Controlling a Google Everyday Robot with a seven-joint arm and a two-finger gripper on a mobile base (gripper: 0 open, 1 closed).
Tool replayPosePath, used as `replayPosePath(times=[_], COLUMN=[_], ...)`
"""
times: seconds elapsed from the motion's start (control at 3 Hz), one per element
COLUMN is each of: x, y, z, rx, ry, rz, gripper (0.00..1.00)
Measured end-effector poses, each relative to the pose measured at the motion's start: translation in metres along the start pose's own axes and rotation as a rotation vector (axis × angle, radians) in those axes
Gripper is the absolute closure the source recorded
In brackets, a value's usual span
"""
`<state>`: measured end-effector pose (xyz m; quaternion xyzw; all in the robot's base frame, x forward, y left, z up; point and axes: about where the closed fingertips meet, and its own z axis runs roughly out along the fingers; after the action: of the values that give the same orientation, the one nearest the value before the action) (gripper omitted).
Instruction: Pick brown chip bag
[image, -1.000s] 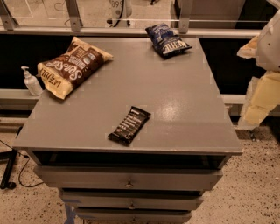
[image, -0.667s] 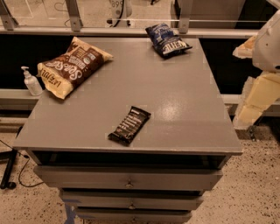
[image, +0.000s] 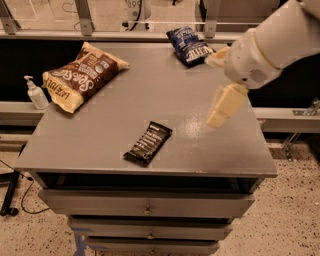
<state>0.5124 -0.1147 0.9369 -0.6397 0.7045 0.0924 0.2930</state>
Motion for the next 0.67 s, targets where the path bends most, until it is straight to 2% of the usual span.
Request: replayPosePath(times=[0.33,0.67], x=[-0.0676,-0.0673], y=[-0.0275,-0.0272], z=[0.0547,0.0543], rx=[-0.008,-0.008], ry=[-0.147,-0.146], rz=[-0.062,-0.062], gripper=[0.0,0.0])
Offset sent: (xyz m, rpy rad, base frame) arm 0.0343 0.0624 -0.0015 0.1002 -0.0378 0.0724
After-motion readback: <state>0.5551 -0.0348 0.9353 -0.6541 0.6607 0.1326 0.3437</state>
